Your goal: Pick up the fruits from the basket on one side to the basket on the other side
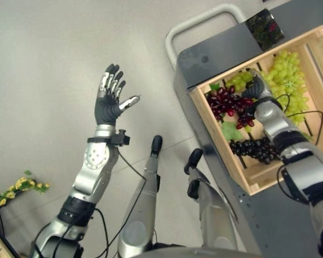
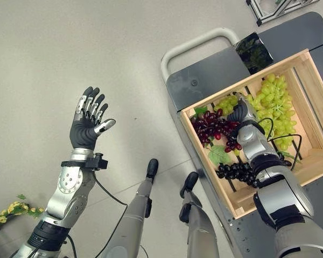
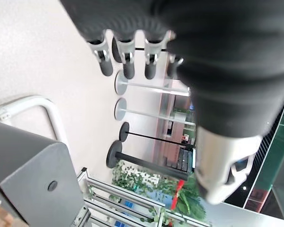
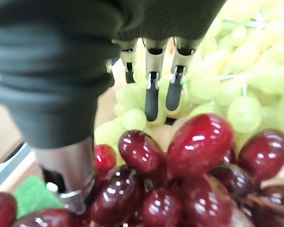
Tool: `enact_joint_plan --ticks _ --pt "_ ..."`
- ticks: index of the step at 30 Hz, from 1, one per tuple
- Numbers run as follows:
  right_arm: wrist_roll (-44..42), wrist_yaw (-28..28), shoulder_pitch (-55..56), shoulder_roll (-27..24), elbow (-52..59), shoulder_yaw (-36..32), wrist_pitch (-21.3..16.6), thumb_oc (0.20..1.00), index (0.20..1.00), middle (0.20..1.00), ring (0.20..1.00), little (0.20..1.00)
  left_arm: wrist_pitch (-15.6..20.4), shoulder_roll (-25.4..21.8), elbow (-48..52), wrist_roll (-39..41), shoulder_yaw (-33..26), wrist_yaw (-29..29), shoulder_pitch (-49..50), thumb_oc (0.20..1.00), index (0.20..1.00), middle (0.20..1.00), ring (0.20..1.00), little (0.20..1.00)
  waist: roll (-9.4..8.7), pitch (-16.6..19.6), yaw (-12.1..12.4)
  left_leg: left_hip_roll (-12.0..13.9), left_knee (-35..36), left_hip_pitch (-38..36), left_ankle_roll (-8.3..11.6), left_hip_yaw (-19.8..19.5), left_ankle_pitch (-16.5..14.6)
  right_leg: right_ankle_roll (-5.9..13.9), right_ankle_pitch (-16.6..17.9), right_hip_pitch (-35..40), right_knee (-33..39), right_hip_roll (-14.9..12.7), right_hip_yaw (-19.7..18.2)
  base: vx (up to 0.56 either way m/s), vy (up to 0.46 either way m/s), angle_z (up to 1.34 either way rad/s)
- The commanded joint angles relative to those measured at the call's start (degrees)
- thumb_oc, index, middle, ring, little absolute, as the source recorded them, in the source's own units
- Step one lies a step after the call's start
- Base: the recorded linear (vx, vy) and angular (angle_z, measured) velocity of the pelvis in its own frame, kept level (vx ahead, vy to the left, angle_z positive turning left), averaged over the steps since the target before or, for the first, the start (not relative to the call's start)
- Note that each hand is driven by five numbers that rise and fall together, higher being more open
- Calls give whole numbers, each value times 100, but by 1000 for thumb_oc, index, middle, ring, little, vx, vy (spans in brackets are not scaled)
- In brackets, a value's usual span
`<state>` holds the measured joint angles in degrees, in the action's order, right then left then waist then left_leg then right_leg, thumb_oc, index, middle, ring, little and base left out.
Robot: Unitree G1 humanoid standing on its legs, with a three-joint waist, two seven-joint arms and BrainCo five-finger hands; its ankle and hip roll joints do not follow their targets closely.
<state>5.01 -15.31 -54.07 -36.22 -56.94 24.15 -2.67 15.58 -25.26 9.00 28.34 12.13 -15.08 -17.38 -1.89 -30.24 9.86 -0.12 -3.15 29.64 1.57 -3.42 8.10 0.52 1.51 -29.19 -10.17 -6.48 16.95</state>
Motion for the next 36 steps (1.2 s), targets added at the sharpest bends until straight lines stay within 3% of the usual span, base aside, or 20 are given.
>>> enact_joint_plan --ticks 1,12,25,36 --pt "-14 278 895 -51 -48 253 122 1000 1000 1000 1000 1000 361 210 585 -66 -125 -71 17 1000 1000 1000 1000 1000 223 44 -202 96 -36 -92 172 181 -164 692 569 -27 101 -484 -45 0 0 0" --pt "176 336 1573 445 73 198 127 1000 1000 1000 1000 1000 369 203 485 -52 -87 -82 11 1000 1000 1000 1000 1000 157 221 -299 101 40 -404 153 257 -180 717 591 265 223 -468 -75 4 -1 -1" --pt "295 394 1908 546 340 166 114 1000 1000 1000 1000 1000 377 132 435 -54 -86 -26 87 1000 1000 1000 1000 1000 53 485 -365 90 95 -666 124 258 -236 744 586 540 298 -459 -61 3 0 0" --pt "513 394 1127 410 -663 511 174 1000 1000 1000 1000 1000 388 49 573 13 0 33 163 1000 1000 1000 1000 1000 206 380 -188 65 98 -589 103 231 -189 743 609 460 330 -439 -73 -3 0 0"
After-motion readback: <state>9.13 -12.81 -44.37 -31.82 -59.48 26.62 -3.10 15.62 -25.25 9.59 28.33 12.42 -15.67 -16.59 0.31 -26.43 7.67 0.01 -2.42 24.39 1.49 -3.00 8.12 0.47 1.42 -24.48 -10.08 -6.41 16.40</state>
